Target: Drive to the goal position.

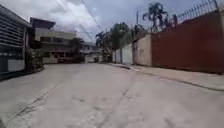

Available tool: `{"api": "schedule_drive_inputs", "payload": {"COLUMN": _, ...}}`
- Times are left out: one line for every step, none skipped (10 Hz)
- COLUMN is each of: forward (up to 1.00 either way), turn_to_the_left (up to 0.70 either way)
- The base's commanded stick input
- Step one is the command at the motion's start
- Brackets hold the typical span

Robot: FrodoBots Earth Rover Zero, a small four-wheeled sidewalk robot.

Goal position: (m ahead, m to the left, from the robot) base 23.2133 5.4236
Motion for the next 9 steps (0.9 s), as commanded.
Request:
{"api": "schedule_drive_inputs", "payload": {"forward": 1.00, "turn_to_the_left": 0.00}}
{"api": "schedule_drive_inputs", "payload": {"forward": 1.00, "turn_to_the_left": 0.00}}
{"api": "schedule_drive_inputs", "payload": {"forward": 1.00, "turn_to_the_left": 0.00}}
{"api": "schedule_drive_inputs", "payload": {"forward": 1.00, "turn_to_the_left": 0.00}}
{"api": "schedule_drive_inputs", "payload": {"forward": 1.00, "turn_to_the_left": 0.00}}
{"api": "schedule_drive_inputs", "payload": {"forward": 1.00, "turn_to_the_left": 0.00}}
{"api": "schedule_drive_inputs", "payload": {"forward": 1.00, "turn_to_the_left": 0.00}}
{"api": "schedule_drive_inputs", "payload": {"forward": 1.00, "turn_to_the_left": 0.00}}
{"api": "schedule_drive_inputs", "payload": {"forward": 1.00, "turn_to_the_left": 0.00}}
